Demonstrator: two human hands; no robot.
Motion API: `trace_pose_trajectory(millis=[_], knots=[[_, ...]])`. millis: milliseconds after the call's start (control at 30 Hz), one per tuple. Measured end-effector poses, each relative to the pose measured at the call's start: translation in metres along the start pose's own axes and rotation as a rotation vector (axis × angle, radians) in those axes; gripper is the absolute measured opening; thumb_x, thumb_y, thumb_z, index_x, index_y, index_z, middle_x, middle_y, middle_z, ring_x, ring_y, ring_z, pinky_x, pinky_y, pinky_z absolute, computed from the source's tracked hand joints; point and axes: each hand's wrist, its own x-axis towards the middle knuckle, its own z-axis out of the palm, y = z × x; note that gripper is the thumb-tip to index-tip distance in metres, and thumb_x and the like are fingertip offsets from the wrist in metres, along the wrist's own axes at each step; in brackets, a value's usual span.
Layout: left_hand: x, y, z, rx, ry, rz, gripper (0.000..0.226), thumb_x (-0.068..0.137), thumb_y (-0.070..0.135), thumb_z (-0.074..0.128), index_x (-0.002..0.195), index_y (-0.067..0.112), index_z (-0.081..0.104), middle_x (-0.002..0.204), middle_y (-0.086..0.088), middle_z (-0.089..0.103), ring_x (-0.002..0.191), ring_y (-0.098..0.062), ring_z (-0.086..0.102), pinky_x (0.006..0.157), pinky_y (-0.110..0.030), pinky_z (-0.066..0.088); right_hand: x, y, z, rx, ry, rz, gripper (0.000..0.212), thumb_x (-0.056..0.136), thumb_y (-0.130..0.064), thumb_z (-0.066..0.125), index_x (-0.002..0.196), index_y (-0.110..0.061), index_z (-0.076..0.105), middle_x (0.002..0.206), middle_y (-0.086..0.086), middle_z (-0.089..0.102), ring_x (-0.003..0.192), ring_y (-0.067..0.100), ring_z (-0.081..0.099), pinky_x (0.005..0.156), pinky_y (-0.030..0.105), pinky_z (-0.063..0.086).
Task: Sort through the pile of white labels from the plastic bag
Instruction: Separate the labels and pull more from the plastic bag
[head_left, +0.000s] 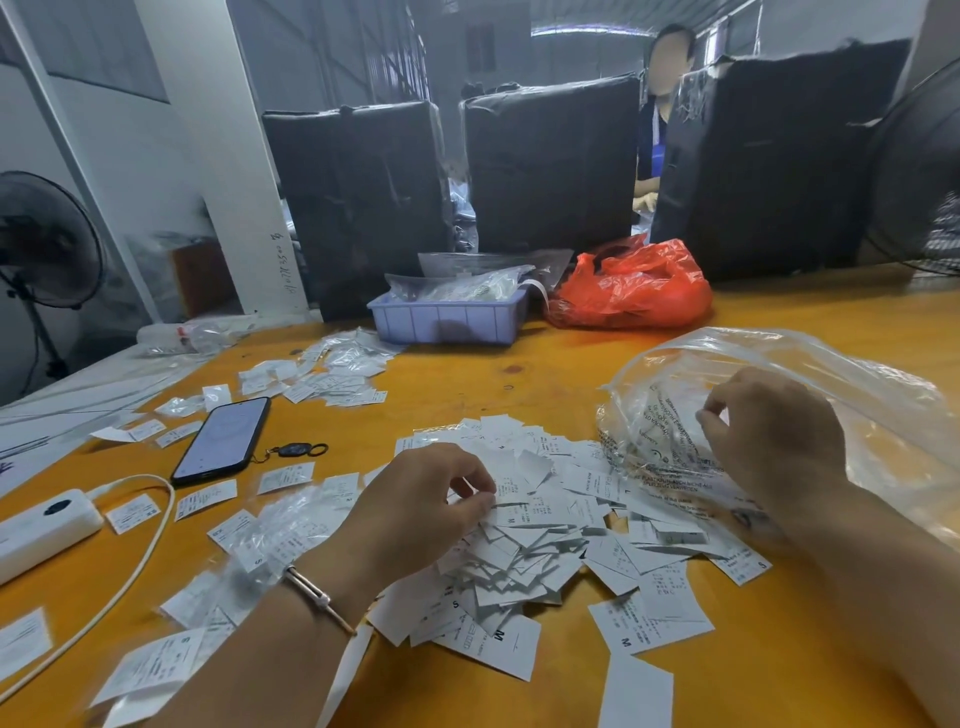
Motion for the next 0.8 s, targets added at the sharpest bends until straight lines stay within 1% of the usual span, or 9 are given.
trace_pose_trajectory(millis=[133,233,333,433,500,600,633,700,800], knots=[[-0.001,-0.001,0.0,0.006,0.002,-0.007,0.007,0.09,0.03,0.068,0.096,0.031,0.072,0.092,0.021,0.065,0.084,0.012,0.057,0.081,-0.033,0.056,-0.001,-0.004,0.001,0.205,0.154,-0.01,0.012,0.086,-0.01,0.068,0.075,-0.005,0.069,0.072,0.012,0.068,0.067,0.035,0.062,0.058,0.029,0.037],[-0.002,0.001,-0.001,0.003,0.028,0.0,0.006,0.09,0.03,0.068,0.095,0.03,0.071,0.091,0.021,0.064,0.087,0.015,0.055,0.08,-0.032,0.056,-0.002,-0.011,-0.006,0.526,0.202,-0.024,0.015,0.089,-0.01,0.065,0.075,-0.005,0.067,0.062,0.006,0.065,0.058,0.027,0.062,0.055,0.028,0.044],[-0.001,0.005,-0.002,-0.048,0.09,0.031,0.004,0.09,0.03,0.069,0.093,0.03,0.072,0.091,0.022,0.064,0.087,0.011,0.058,0.077,-0.028,0.056,-0.008,-0.029,-0.016,1.108,-0.017,0.061,0.014,0.088,-0.008,0.064,0.075,-0.004,0.065,0.059,0.008,0.065,0.045,0.014,0.056,0.044,0.021,0.045],[0.0,0.012,-0.005,-0.21,0.109,0.039,0.012,0.089,0.043,0.066,0.097,0.034,0.07,0.097,0.024,0.066,0.092,0.013,0.058,0.07,-0.017,0.048,-0.018,-0.047,-0.022,1.506,-0.407,0.145,0.01,0.077,-0.011,0.067,0.079,-0.001,0.068,0.062,0.012,0.066,0.048,0.015,0.055,0.043,0.02,0.045],[0.001,0.018,-0.009,-0.36,0.048,0.025,0.035,0.083,0.055,0.063,0.112,0.036,0.066,0.107,0.024,0.067,0.097,0.011,0.06,0.074,-0.016,0.05,-0.025,-0.057,-0.021,1.586,-0.607,0.105,0.014,0.071,-0.012,0.067,0.08,-0.002,0.072,0.067,0.016,0.067,0.053,0.017,0.058,0.047,0.021,0.048],[-0.001,0.027,-0.012,-0.61,-0.126,-0.016,0.059,0.076,0.052,0.068,0.13,0.031,0.057,0.118,0.013,0.068,0.103,0.001,0.065,0.077,-0.023,0.056,-0.037,-0.069,-0.018,1.577,-0.71,-0.042,0.018,0.072,-0.012,0.07,0.086,-0.002,0.073,0.071,0.019,0.068,0.058,0.021,0.061,0.051,0.023,0.048],[-0.003,0.028,-0.013,-0.65,-0.17,-0.02,0.058,0.076,0.046,0.072,0.129,0.028,0.058,0.114,0.008,0.071,0.1,-0.003,0.068,0.077,-0.021,0.055,-0.04,-0.072,-0.018,1.567,-0.712,-0.076,0.02,0.072,-0.012,0.071,0.089,-0.001,0.072,0.071,0.018,0.068,0.059,0.022,0.062,0.053,0.024,0.048],[-0.005,0.031,-0.013,-0.693,-0.211,-0.014,0.042,0.077,0.031,0.077,0.115,0.018,0.067,0.1,-0.003,0.075,0.088,-0.009,0.07,0.073,-0.02,0.054,-0.044,-0.076,-0.017,1.546,-0.685,-0.103,0.024,0.072,-0.013,0.073,0.092,-0.002,0.071,0.07,0.016,0.069,0.061,0.022,0.063,0.054,0.024,0.049],[-0.006,0.032,-0.015,-0.718,-0.192,-0.038,0.017,0.082,0.014,0.076,0.098,0.008,0.073,0.086,-0.01,0.075,0.076,-0.013,0.069,0.068,-0.02,0.053,-0.047,-0.079,-0.016,1.522,-0.62,-0.069,0.026,0.073,-0.011,0.074,0.098,-0.002,0.067,0.073,0.016,0.071,0.062,0.023,0.066,0.054,0.023,0.05]])
